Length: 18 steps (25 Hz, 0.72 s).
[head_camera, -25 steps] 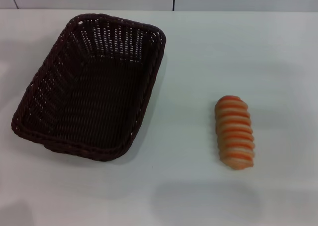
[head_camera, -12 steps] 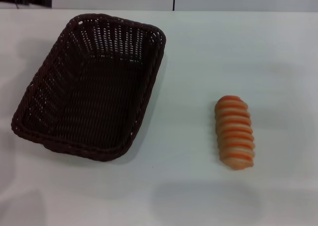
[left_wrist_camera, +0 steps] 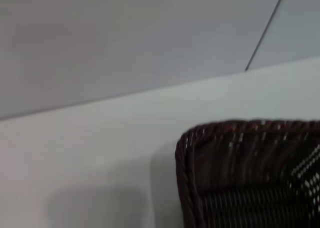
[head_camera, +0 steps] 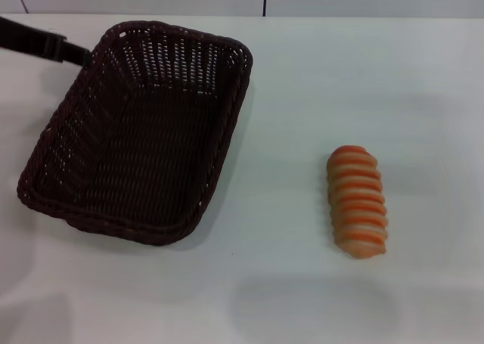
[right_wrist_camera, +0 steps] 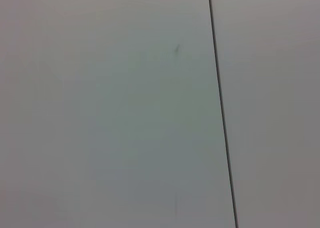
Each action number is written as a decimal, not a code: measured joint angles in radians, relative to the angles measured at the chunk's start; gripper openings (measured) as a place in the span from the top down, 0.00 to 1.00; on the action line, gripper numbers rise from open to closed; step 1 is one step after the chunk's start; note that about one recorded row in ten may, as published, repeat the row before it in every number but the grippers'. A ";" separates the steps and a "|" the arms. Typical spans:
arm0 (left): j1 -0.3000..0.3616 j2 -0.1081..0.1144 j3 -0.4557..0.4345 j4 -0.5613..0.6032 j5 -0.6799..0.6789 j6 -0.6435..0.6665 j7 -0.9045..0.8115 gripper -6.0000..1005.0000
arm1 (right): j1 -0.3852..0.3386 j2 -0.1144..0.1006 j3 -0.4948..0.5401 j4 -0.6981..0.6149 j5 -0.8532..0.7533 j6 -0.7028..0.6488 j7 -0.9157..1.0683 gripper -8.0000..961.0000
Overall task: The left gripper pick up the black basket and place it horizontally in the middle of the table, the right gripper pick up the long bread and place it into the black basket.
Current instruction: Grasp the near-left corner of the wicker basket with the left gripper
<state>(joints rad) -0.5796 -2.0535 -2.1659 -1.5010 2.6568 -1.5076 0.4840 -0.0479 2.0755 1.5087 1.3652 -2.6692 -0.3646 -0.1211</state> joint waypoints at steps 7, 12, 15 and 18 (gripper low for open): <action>-0.012 -0.002 0.025 0.057 0.041 0.007 -0.002 0.42 | 0.003 -0.001 0.000 0.000 -0.001 0.001 0.000 0.36; -0.018 -0.002 0.032 0.094 0.057 0.023 0.003 0.42 | 0.004 -0.002 0.000 0.000 -0.001 0.001 0.000 0.36; -0.022 -0.002 0.032 0.115 0.065 0.035 0.009 0.43 | 0.002 -0.001 -0.001 0.002 -0.003 0.001 0.000 0.36; -0.026 -0.002 0.036 0.139 0.069 0.050 0.010 0.43 | 0.001 -0.001 -0.002 0.007 -0.003 0.002 0.000 0.36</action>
<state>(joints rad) -0.6053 -2.0555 -2.1297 -1.3620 2.7262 -1.4576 0.4943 -0.0474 2.0748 1.5068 1.3727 -2.6725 -0.3628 -0.1211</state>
